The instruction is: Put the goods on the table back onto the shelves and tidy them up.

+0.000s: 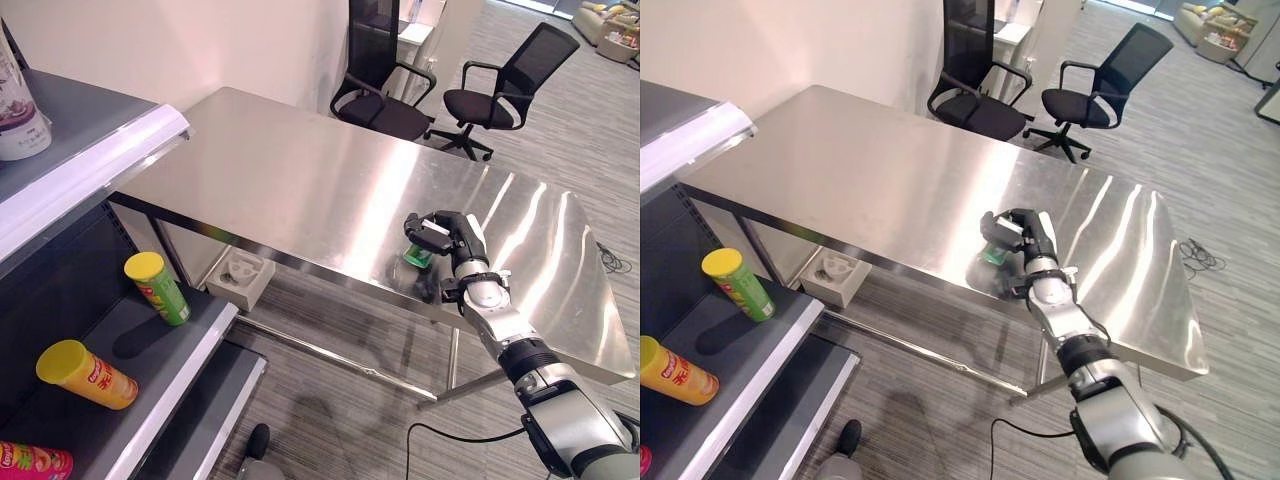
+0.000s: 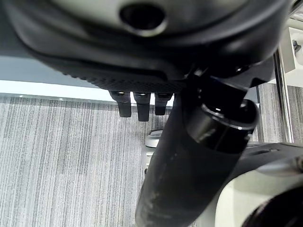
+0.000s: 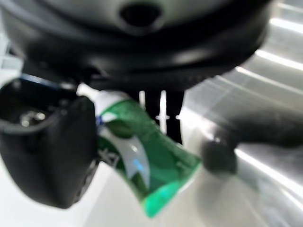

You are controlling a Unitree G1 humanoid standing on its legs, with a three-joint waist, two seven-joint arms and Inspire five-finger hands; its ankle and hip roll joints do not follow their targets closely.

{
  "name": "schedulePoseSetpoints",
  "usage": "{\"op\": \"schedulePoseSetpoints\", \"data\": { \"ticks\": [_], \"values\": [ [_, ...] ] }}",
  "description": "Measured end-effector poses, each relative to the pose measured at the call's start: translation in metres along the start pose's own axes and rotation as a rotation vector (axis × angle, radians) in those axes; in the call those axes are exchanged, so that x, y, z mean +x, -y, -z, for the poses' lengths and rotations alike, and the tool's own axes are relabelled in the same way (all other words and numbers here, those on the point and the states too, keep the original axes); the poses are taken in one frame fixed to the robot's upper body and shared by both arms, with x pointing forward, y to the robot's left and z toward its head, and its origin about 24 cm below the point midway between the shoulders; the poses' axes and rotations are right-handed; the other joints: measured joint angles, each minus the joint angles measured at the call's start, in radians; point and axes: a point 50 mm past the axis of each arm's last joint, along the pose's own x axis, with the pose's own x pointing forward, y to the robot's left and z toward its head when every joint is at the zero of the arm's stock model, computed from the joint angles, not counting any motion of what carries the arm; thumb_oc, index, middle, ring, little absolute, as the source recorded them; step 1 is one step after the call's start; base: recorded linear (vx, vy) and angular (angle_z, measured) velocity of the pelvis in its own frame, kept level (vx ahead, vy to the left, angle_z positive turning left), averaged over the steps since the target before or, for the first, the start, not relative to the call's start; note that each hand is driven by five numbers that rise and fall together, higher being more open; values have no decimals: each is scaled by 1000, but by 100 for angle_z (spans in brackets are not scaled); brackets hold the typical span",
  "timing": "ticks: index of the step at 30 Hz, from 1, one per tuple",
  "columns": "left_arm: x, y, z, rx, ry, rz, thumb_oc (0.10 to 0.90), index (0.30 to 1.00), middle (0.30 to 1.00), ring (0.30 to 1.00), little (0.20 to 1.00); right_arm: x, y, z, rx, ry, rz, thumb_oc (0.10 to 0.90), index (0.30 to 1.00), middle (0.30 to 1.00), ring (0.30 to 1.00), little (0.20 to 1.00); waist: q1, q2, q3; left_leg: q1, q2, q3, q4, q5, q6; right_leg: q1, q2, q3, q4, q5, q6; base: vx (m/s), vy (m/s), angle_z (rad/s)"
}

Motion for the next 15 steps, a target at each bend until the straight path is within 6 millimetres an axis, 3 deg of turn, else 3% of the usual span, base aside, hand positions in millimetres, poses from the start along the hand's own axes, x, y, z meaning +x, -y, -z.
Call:
{"op": "schedulePoseSetpoints", "data": {
  "ticks": [4,5,6,8,11,15],
  "values": [
    [0,0,-3,-1,15,-3,800,900,900,900,900,-1,-5,-14,-7,68,-21,400,300,300,300,300,-3,9,5,0,-1,0,0,0,0,-1,-1,0,1,0,0,0,0,0],
    [0,0,-3,-2,17,-3,800,900,900,900,900,-5,-8,-25,-4,124,-40,400,300,300,300,300,-8,11,6,0,-4,1,0,0,0,-1,-4,0,2,0,0,0,0,0],
    [0,-1,-3,-2,16,-6,800,900,900,900,900,-12,-13,-48,-5,239,-79,400,300,300,300,300,-26,12,6,2,-8,2,0,0,0,1,-9,2,2,0,0,-19,32,-5],
    [1,-1,-7,5,36,-10,800,900,900,900,900,-17,4,-76,-66,379,-40,400,300,300,300,300,-29,13,6,21,-8,12,0,-2,3,13,-12,14,2,0,0,-43,44,-8],
    [0,0,-7,43,46,-22,800,900,900,900,900,-31,32,-105,-368,547,23,400,300,300,300,300,-28,16,8,18,-11,11,0,0,6,10,-14,16,2,1,-1,-15,11,0],
    [0,2,-6,81,47,-14,800,900,900,900,900,-37,42,-123,-429,661,124,400,300,300,300,300,-53,16,6,26,-11,13,0,0,6,18,-14,19,2,2,-1,-14,17,-1]
  ]
}}
